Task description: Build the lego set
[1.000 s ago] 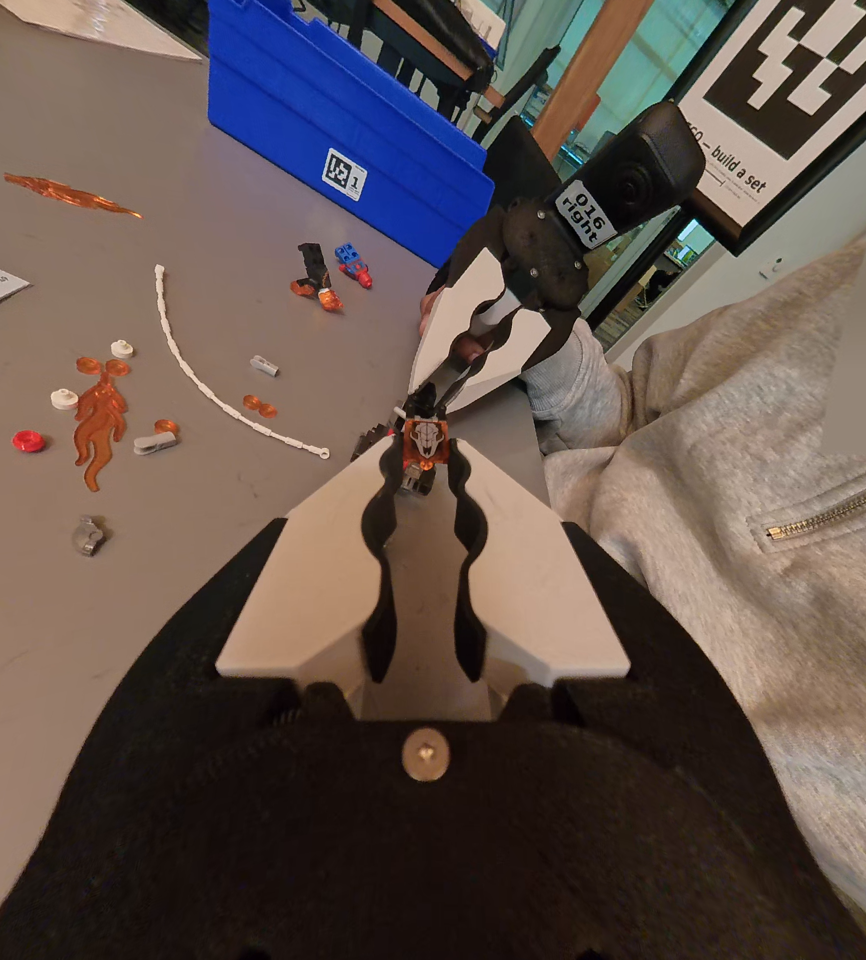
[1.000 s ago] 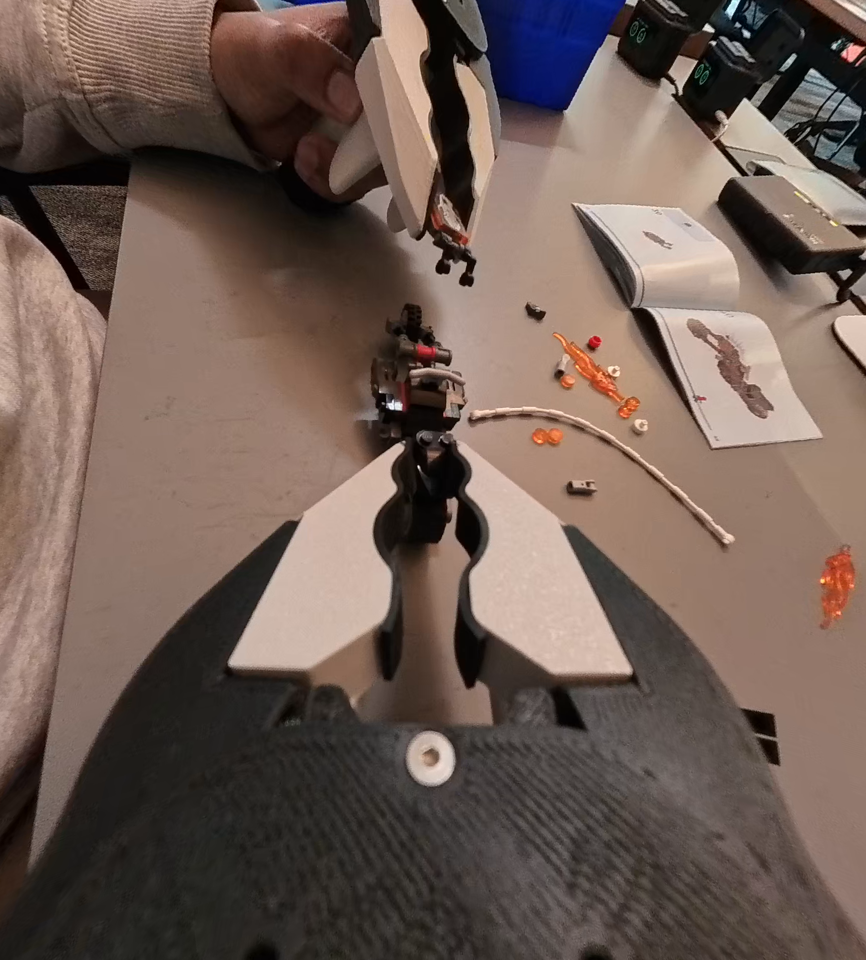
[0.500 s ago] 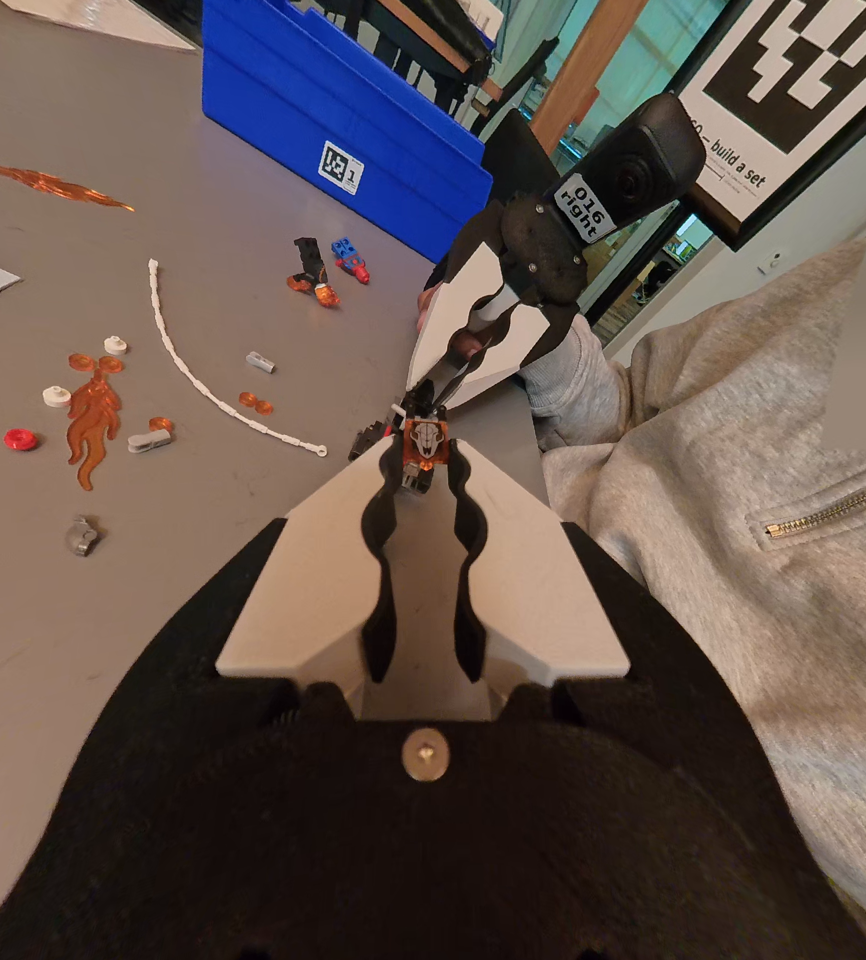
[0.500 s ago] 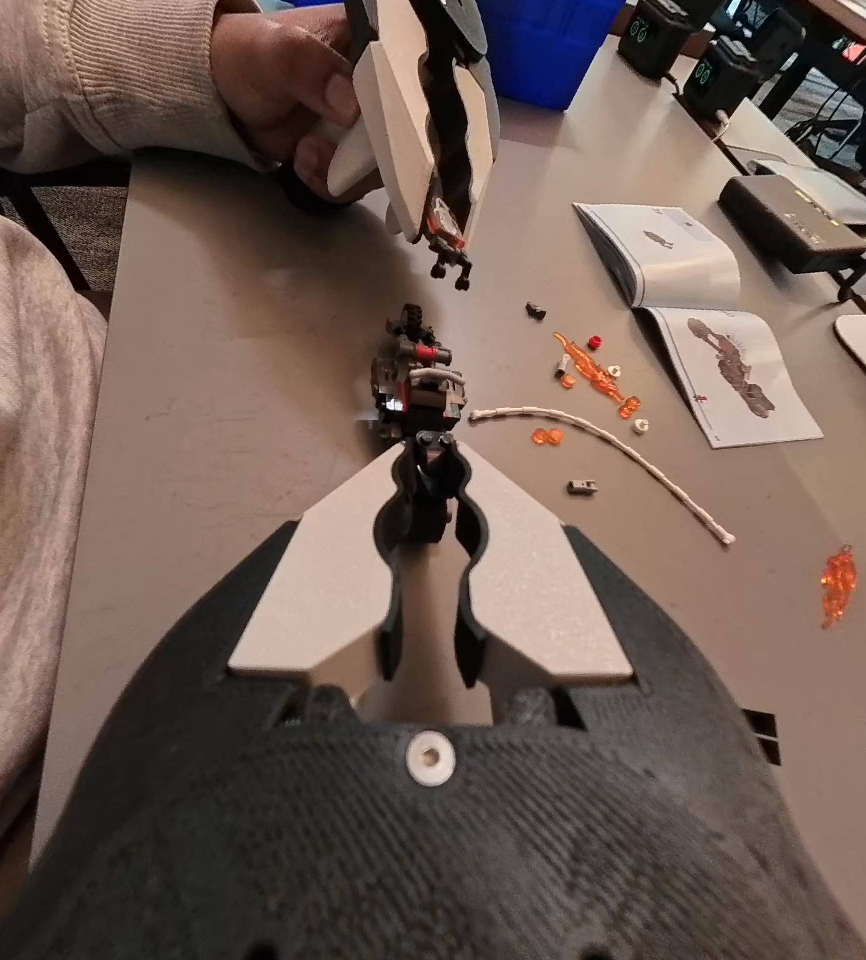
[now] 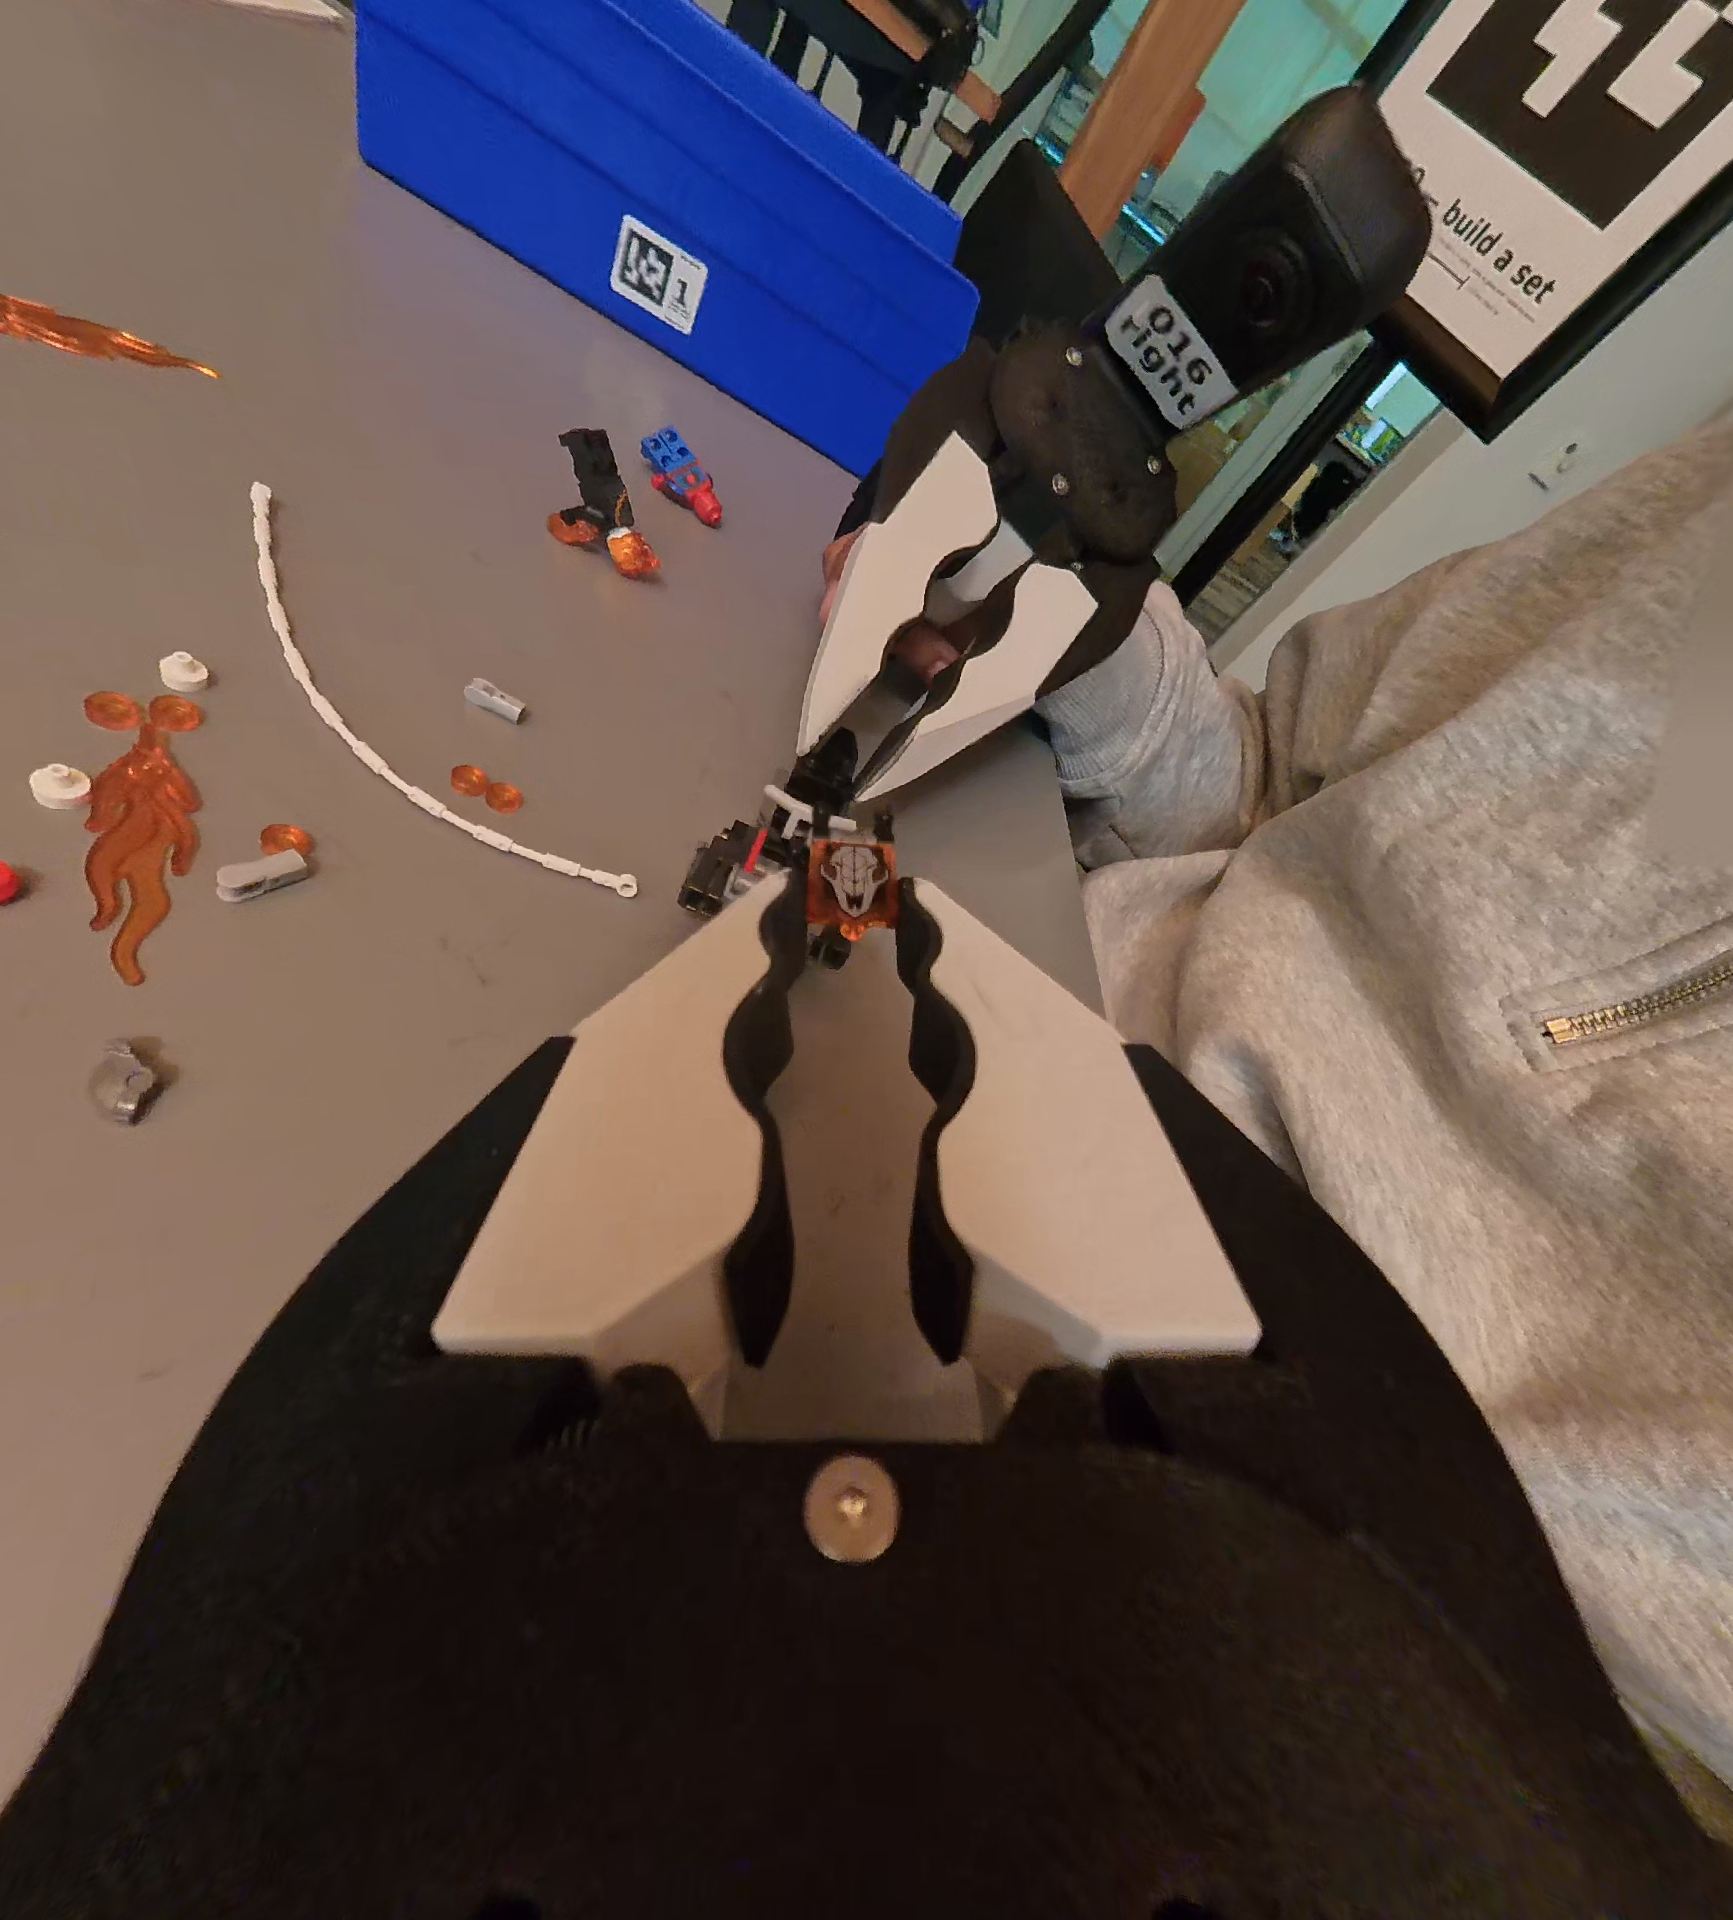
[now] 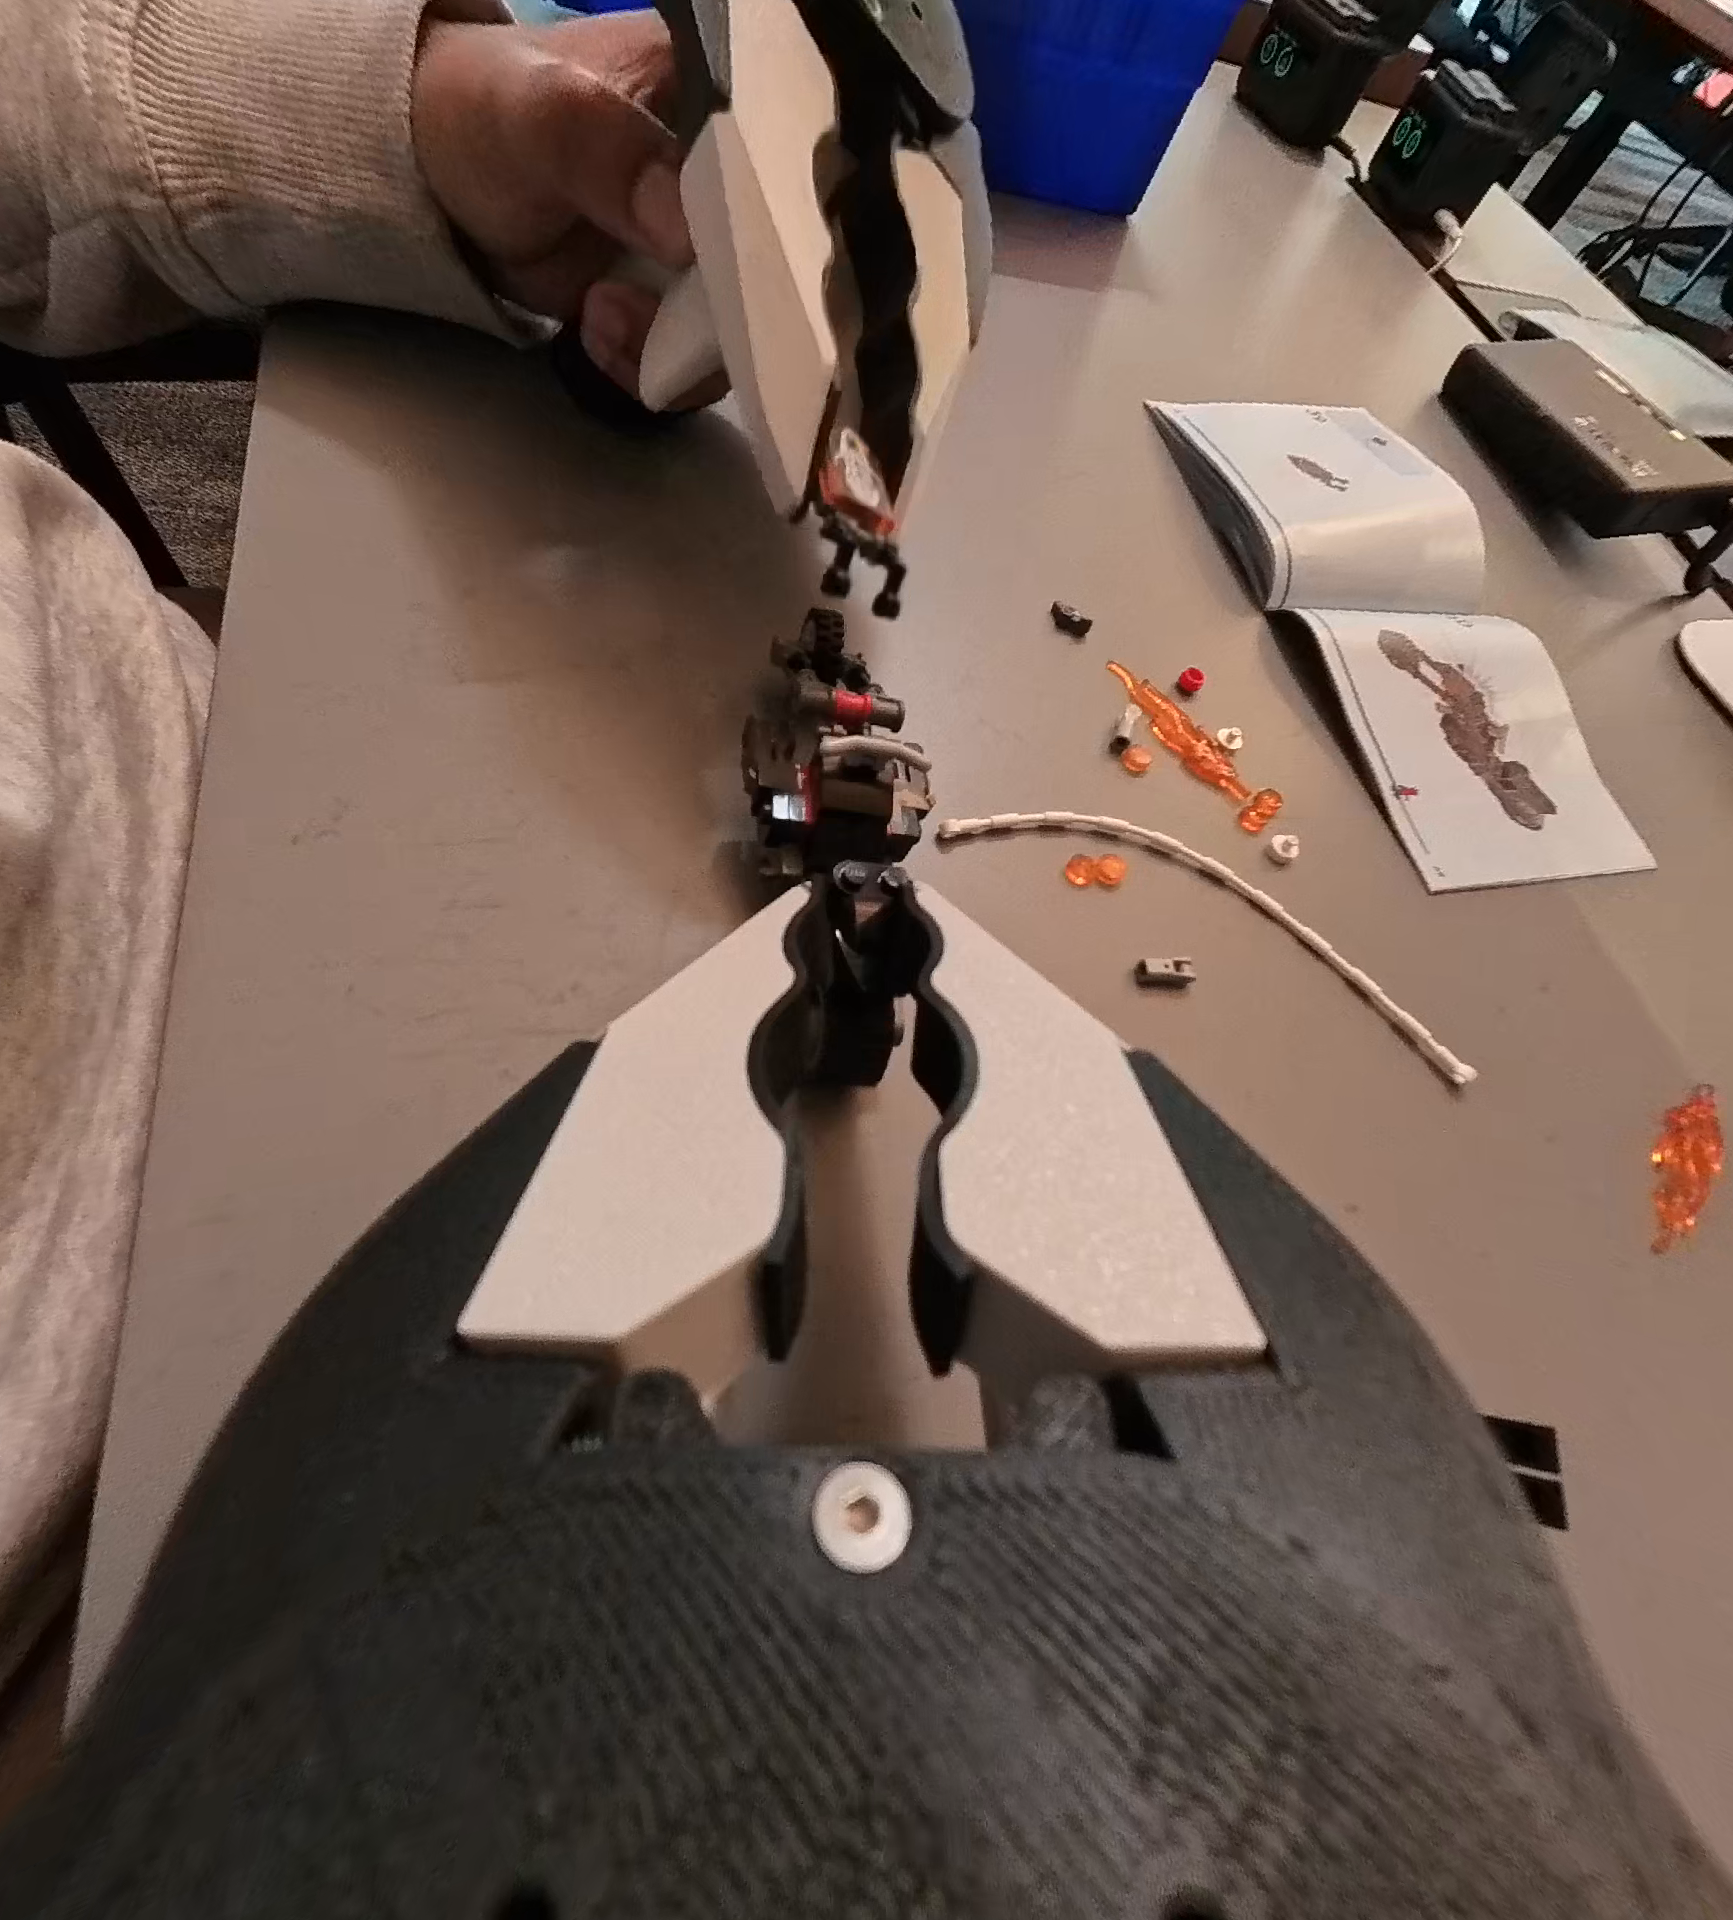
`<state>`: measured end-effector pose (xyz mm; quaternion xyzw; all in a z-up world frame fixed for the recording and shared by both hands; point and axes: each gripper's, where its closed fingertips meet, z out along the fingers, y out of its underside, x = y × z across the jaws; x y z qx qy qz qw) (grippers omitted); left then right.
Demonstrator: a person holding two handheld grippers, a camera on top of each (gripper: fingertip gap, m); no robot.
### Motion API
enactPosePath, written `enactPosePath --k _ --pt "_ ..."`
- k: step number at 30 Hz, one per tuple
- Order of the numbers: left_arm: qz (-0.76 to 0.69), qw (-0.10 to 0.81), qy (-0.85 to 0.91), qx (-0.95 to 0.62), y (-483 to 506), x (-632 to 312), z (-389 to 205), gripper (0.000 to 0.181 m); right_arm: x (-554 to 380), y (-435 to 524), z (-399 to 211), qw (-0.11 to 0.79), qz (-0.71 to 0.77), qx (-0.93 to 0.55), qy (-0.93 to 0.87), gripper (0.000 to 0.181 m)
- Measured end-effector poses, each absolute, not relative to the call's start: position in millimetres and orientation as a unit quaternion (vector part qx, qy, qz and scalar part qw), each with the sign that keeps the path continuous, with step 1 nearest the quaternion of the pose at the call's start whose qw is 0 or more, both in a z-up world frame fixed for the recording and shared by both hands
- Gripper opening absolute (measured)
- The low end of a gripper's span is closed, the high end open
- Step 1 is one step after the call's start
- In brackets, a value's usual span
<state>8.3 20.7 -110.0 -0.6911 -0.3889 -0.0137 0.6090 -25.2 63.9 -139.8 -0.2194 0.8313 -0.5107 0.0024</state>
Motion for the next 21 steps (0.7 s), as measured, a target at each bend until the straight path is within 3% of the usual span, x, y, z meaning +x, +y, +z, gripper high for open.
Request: enactPosePath --k 11,21 --pt "-0.063 0.536 -0.414 -0.733 30.1 5.0 -127.2 0.014 -24.4 64.7 -139.6 0.004 -0.51 -0.22 0.831 0.011" --pt "-0.009 0.475 -0.408 -0.779 27.0 2.8 -137.5 0.014 -23.5 65.5 -139.3 0.004 -0.51 -0.221 0.831 0.011"
